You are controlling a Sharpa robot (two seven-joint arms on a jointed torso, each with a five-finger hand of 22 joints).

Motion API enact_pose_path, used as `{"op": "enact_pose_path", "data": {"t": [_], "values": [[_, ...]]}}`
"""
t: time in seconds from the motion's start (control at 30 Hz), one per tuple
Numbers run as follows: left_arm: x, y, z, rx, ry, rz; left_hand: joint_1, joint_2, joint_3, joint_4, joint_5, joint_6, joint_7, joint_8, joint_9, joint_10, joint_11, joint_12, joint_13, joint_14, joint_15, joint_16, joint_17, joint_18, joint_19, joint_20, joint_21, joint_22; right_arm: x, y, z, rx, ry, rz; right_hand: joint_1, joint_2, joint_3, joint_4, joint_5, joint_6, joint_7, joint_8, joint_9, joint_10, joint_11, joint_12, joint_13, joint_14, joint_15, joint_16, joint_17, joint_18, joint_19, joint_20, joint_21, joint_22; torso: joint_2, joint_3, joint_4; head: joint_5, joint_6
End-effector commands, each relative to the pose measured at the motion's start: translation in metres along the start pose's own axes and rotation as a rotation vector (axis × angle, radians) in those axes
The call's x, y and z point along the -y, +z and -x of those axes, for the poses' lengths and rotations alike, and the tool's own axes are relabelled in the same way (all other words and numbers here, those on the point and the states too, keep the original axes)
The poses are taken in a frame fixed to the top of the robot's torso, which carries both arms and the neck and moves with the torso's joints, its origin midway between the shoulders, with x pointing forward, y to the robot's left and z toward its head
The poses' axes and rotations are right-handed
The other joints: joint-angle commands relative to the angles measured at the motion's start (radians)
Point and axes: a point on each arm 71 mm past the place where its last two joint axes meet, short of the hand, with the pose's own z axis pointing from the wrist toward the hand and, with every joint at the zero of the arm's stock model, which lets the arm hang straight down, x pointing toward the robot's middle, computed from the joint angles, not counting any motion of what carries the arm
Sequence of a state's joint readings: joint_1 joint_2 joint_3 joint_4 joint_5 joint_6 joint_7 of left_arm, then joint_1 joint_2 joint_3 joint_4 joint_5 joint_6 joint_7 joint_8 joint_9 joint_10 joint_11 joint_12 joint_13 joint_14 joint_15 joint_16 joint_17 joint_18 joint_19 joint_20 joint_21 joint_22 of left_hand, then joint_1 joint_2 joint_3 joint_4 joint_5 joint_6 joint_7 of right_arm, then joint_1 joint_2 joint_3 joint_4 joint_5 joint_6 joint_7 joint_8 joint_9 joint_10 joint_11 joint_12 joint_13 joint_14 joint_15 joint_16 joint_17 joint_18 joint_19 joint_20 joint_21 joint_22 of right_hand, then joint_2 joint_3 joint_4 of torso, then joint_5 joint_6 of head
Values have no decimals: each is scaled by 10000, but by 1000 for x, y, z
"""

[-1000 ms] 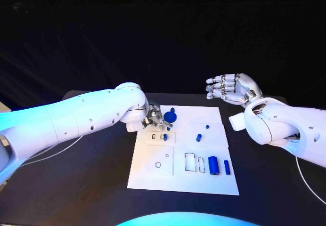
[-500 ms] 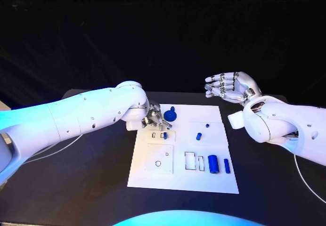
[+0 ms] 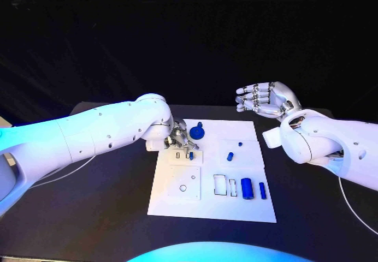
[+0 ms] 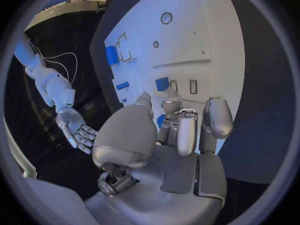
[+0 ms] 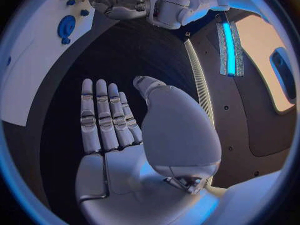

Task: Assemble the parts on the task board

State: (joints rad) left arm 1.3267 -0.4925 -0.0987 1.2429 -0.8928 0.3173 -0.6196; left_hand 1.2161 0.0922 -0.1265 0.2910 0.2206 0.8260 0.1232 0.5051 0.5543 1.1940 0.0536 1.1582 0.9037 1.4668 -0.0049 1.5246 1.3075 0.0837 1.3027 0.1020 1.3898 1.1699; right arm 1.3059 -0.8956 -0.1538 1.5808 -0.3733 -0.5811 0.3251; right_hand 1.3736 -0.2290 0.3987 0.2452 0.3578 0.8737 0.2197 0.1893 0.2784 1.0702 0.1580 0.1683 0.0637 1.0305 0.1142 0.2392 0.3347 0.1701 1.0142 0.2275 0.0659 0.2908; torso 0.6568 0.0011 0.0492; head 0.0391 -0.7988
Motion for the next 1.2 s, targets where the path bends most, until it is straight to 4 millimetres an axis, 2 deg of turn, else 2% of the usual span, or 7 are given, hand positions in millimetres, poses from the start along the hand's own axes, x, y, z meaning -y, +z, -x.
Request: {"op": "enact_pose_path", "data": {"t": [0.03,0.73,0.93,1.07,1.1,1.13,1.2], "values": [[2,1,-4,-418,156,-42,41,32,35,4,22,89,11,71,29,33,-40,38,11,706,-52,48,1758,31,50,-8,38,17,-1,0,-2,-201,35,73,-117,-11,5,-50,12,-1,77,-38,-9,5,64,-42,-9,-18,55,-49,-17,139,-25,14,-27,-8,-1,4,9,1,-8],[1,4,-9,-782,22,-69,402,42,237,-24,42,155,-74,150,176,57,-124,42,33,715,-130,60,1782,27,59,-76,47,39,1,1,-6,-316,67,7,-122,-3,4,-54,38,4,93,-45,-11,9,75,-55,-7,-10,61,-71,-34,139,-24,19,-25,-48,12,10,-3,-25,-3],[2,5,-10,-811,-122,-123,966,112,860,-66,141,129,-164,128,273,6,-206,-17,7,708,-207,51,1766,26,65,-138,51,53,1,1,-7,-354,58,3,-125,2,3,-59,58,5,104,-52,-13,12,81,-65,-6,-6,67,-89,-48,139,-23,24,-25,-81,25,13,4,-37,-19],[2,6,-11,-855,-165,-146,290,-1009,3298,16,130,179,-132,-18,492,-15,-195,-89,-16,704,-230,46,1766,30,57,-187,34,62,1,2,-8,-381,54,3,-124,8,5,-64,76,13,109,-53,-13,17,84,-70,-5,-2,69,-101,-57,140,-22,26,-24,-103,18,12,2,-39,-45],[2,6,-11,-863,-172,-148,290,-1009,3298,16,130,179,-132,-18,492,-15,-195,-89,-16,704,-230,46,1766,30,57,-187,34,62,1,2,-8,-386,54,1,-124,8,5,-64,76,13,109,-53,-13,17,84,-70,-5,-2,69,-101,-57,140,-22,26,-24,-103,21,12,3,-44,-52],[2,6,-11,-868,-178,-149,-220,-1580,4630,-15,112,208,-119,-27,638,17,-198,-69,14,706,-204,46,1770,20,65,-180,36,83,1,2,-8,-393,54,-1,-124,8,5,-64,76,13,109,-53,-13,17,84,-70,-5,-2,69,-101,-57,140,-22,26,-24,-103,20,12,6,-49,-56],[2,6,-11,-873,-190,-148,-585,-2008,5612,-38,88,214,-102,-3,780,30,-185,-61,21,704,-190,43,1764,19,62,-146,30,86,1,2,-8,-400,54,-3,-123,12,7,-67,90,18,111,-54,-13,21,86,-73,-4,1,70,-110,-64,140,-22,28,-23,-119,17,14,5,-49,-64]]}}
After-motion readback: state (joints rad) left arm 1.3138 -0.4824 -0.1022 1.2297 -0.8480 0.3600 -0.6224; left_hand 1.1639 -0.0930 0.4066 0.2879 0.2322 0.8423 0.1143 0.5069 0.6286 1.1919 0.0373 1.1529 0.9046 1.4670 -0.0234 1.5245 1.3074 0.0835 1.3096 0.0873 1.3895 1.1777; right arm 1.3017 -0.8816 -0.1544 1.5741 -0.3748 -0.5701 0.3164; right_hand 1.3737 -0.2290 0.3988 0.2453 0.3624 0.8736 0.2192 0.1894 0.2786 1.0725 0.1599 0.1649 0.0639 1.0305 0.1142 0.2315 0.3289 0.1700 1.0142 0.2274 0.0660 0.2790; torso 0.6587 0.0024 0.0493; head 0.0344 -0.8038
